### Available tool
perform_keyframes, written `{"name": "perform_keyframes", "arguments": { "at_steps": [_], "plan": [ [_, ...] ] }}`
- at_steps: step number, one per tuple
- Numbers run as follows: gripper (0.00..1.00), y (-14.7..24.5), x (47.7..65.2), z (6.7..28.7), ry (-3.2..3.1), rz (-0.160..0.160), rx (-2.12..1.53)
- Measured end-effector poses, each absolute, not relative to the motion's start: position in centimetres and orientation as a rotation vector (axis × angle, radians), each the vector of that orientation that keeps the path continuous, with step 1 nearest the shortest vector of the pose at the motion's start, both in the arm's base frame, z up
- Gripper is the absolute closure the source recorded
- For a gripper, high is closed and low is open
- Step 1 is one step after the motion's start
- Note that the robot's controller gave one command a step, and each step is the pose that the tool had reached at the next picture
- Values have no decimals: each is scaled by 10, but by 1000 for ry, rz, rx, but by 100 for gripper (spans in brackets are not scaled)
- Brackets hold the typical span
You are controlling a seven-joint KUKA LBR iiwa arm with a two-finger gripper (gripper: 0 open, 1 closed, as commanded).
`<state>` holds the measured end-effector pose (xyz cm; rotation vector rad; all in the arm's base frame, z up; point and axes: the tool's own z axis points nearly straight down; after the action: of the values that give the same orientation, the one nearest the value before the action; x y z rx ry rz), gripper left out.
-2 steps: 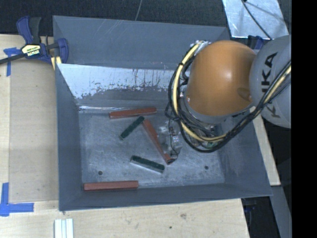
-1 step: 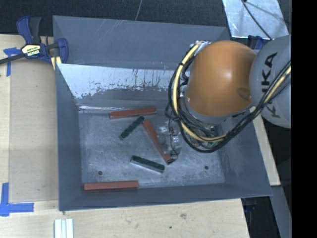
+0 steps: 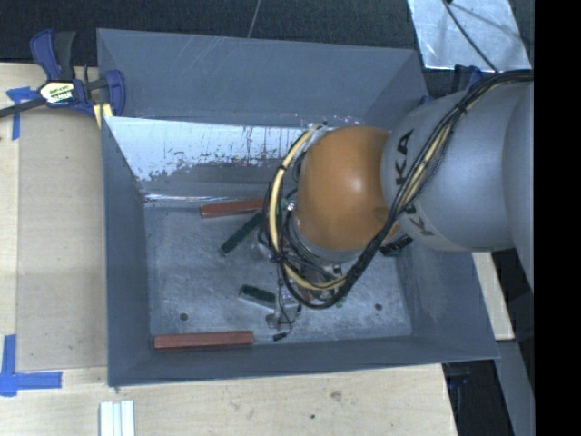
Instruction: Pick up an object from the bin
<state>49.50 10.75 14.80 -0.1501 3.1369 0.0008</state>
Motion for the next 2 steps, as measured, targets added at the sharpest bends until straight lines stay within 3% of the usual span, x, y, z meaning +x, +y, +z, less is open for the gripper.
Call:
{"name": "perform_keyframes", "arguments": {
  "at_steps": [1,2],
  "plan": [
    [0,107,495,149,3135,1,-150],
    [100,78,520,85,3125,0,-317]
  ]
}}
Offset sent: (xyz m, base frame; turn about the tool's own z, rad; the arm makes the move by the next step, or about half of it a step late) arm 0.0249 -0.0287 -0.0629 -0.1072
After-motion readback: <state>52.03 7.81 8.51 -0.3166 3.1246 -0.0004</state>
